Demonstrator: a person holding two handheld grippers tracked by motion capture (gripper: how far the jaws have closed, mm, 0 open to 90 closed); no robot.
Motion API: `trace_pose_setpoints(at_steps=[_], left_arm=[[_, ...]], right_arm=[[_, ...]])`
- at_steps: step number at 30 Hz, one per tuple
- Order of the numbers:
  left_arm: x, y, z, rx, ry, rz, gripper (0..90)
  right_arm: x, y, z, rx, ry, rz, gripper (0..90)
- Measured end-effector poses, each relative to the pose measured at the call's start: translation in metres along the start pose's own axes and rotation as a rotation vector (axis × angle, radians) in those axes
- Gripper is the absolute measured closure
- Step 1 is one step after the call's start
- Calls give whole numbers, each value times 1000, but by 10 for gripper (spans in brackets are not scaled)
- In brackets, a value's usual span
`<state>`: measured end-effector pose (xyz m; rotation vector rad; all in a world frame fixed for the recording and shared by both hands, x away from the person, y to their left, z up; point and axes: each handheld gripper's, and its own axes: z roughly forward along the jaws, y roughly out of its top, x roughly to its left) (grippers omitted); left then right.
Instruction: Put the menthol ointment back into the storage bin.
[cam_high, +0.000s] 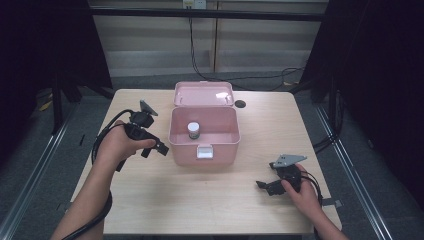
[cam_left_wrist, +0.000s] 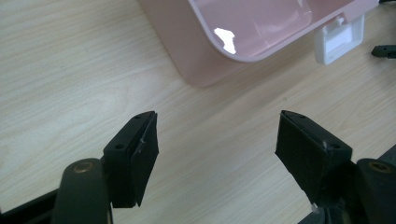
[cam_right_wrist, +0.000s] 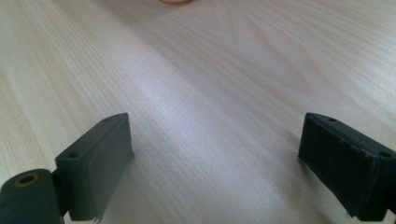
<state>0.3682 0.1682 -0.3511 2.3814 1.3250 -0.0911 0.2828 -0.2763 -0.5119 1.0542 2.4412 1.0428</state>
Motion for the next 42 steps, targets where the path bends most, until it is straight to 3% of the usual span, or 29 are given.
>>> trace_pose_setpoints(at_steps=[13,25,42], left_arm=[[14,-21,22,-23,-16,35,281],[23,-40,53,-20,-53,22,271],[29,-61,87,-73,-43,38,259]], right_arm=[[0,0,0,2,1,-1,91],[0,0,0,2,0,-1,91],[0,0,0,2,0,1,90]])
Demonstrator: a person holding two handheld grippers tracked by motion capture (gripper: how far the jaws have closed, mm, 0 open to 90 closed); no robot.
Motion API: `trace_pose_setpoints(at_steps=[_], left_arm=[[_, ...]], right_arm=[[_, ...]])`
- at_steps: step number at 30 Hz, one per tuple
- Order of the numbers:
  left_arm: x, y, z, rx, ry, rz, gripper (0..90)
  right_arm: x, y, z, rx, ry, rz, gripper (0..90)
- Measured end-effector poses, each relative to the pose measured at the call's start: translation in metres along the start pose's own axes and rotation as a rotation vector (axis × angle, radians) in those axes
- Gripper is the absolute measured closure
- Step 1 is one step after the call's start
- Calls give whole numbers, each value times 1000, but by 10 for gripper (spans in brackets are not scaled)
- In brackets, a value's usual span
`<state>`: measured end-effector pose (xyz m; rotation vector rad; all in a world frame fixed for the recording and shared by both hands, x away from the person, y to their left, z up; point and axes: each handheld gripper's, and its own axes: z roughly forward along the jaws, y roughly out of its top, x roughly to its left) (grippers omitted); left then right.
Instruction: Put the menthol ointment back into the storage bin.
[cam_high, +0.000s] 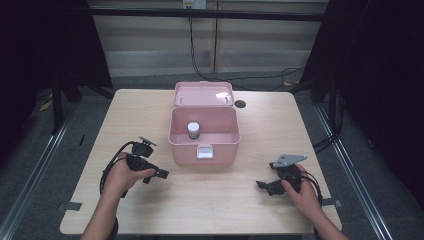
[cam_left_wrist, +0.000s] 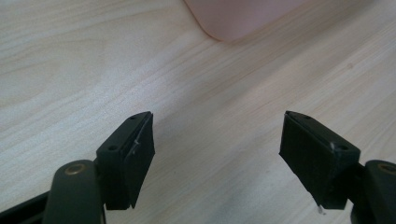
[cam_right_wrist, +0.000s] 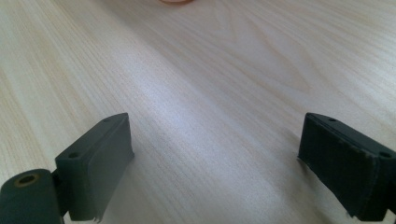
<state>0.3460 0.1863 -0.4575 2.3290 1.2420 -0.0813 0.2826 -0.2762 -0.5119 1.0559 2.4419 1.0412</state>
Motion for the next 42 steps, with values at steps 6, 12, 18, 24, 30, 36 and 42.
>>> trace_pose_setpoints(at_steps=[6,12,18,24,30,36,42], left_arm=[[2,-8,9,-44,24,23,251],[4,-16,14,-76,40,51,242],[7,-22,17,-109,60,69,235],[7,-26,20,-162,78,93,203],[4,-31,26,-216,125,152,160],[5,-36,31,-265,148,204,150],[5,-40,33,-304,152,225,132]], right_arm=[[0,0,0,1,0,-2,91],[0,0,0,0,2,0,90],[0,0,0,0,3,0,90],[0,0,0,0,0,-1,90],[0,0,0,0,1,0,91],[0,0,0,-1,2,-2,90],[0,0,0,-3,3,-1,90]])
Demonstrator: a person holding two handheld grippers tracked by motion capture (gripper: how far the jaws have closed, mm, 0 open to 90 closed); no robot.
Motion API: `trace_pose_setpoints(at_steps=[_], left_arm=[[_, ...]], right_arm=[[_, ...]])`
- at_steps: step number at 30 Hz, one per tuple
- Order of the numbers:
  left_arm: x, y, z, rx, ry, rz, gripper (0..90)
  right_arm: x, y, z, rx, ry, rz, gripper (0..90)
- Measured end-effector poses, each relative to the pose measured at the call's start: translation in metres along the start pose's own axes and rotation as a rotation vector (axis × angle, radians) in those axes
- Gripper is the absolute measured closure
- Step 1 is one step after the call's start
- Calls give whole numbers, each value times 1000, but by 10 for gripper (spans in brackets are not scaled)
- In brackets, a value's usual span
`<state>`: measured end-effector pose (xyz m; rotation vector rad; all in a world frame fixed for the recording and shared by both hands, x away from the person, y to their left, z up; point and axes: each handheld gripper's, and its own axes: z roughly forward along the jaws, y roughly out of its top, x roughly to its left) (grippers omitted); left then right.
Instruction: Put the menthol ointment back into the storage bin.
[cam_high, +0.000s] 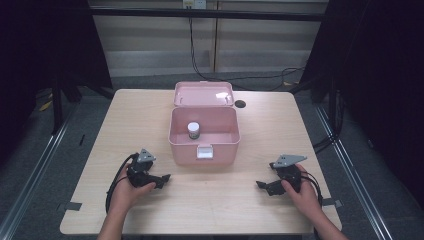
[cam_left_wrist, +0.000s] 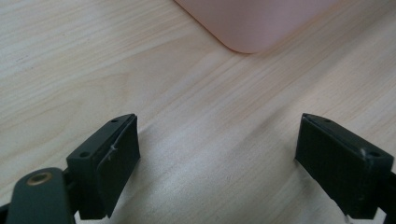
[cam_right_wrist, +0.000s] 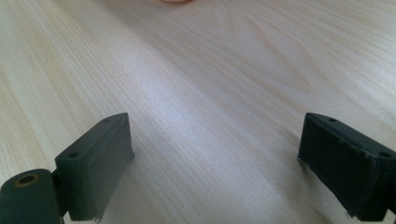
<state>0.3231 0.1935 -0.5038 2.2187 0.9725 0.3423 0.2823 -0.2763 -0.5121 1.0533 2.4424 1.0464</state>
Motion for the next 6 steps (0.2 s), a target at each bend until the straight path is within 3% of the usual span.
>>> trace_pose_setpoints(at_steps=[6], left_arm=[[-1,-1,0,-6,7,6,131]], right_arm=[[0,0,0,0,0,-1,90]])
